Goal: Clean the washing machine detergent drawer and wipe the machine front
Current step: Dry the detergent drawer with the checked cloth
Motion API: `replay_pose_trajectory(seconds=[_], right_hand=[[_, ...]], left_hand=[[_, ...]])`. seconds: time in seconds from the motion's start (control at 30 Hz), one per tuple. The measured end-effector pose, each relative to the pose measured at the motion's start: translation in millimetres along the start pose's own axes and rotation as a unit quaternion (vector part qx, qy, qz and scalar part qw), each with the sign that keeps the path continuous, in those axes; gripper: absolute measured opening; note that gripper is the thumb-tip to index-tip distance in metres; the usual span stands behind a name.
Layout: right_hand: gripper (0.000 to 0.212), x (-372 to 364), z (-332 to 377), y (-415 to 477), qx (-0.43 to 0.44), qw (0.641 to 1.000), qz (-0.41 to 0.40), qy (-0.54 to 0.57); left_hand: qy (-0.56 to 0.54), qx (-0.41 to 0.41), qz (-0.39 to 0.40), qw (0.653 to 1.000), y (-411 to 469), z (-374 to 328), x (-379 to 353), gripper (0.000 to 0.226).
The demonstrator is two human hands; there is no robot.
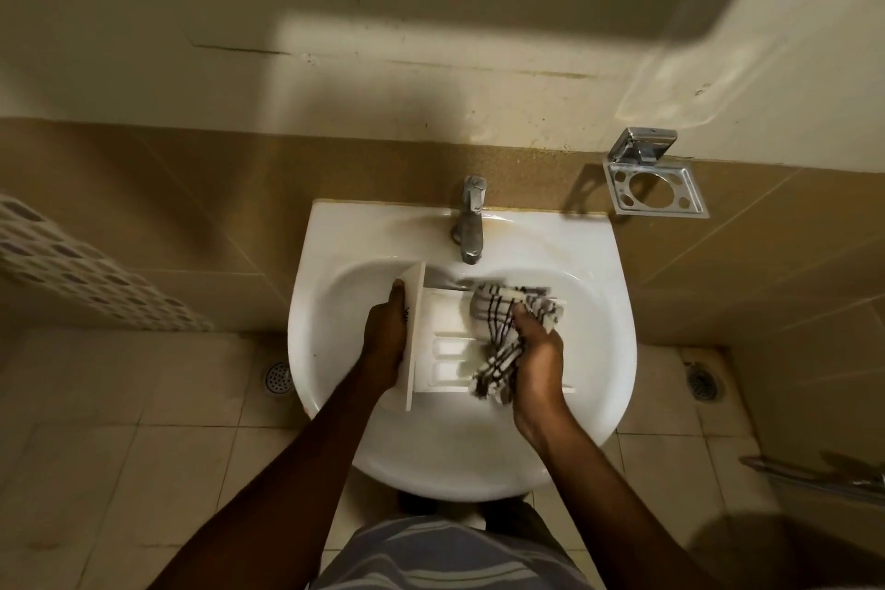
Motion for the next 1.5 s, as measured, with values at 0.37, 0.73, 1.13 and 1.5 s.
replay_pose_trajectory(seconds=[0.37,0.73,1.13,1.5], right_hand=[[0.055,-20.0,-24.2,-14.0,0.454,0.666,0.075,-0.587],[0.064,-32.5,2.2,-39.6,0.432,0.724,-0.017,-0.537],[0.035,38.7,57.5,-38.9,0.361,0.812,0.146,-0.434],[0.033,24.1,57.4,-24.2,0.396,0.681,0.003,-0.616]], left_hand=[[-0.125,0.013,0.005,0.992,-9.9,-34.3,3.5,0.056],[-0.194,0.05,0.065,0.978,-16.8,-41.1,-17.2,0.089],[-0.133,0.001,0.016,0.991,-39.3,-75.9,-24.3,0.064],[-0.089,-0.059,-0.003,0.994,-68.8,-79.1,-39.2,0.056]])
Point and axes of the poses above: each hand's wrist, its own y-axis towards the middle knuckle, its own x-axis out of the back of the hand, z = x × y, the point moved 2 cm from there along y, towards the middle knuckle, and after that the axes turned 12 degrees about -x, right-handed, at the moved point
